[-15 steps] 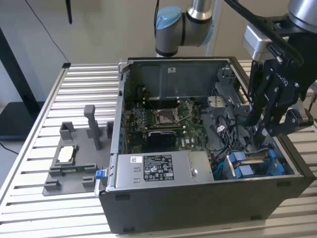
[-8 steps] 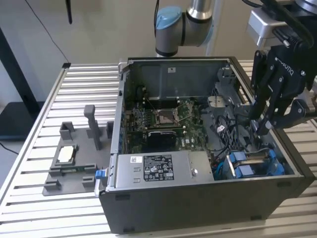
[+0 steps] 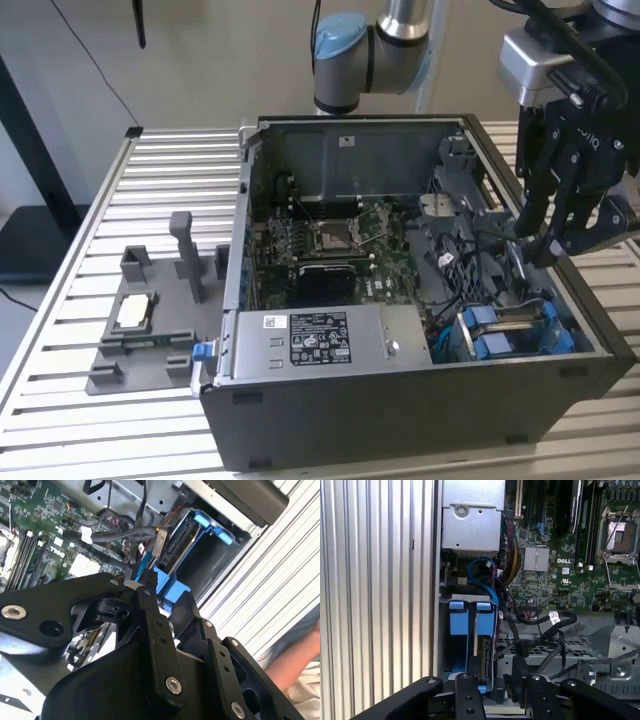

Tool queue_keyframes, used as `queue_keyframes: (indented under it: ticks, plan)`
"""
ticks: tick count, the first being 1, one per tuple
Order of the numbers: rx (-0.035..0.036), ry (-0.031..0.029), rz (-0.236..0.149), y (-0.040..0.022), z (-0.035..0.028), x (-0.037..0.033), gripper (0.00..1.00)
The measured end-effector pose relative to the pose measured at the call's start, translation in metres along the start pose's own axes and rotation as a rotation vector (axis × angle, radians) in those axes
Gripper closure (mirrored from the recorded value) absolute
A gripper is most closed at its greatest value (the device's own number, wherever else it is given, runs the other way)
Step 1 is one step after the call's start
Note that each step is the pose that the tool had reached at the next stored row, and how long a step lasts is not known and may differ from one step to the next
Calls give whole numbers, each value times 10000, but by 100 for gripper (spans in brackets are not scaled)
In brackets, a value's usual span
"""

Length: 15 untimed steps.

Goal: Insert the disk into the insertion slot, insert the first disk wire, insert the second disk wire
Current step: 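Insert the disk into the insertion slot, then insert the first disk wire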

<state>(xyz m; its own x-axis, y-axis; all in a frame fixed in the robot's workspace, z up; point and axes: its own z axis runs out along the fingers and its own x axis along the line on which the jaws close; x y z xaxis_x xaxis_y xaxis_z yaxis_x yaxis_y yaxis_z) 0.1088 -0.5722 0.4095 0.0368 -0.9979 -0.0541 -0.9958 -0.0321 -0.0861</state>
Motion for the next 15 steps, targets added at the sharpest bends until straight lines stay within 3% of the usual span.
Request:
queue_keyframes:
  ticks: [1,2,3,9,15]
  plan:
    - [169,2,-61,0,1,-3,60]
    - [279,1,-119,0,7,-10,60]
    - [336,1,-150,0,14,-24,60]
    - [619,-3,-306,0,72,-121,60]
    - [808,-28,-588,-7,152,-154,60]
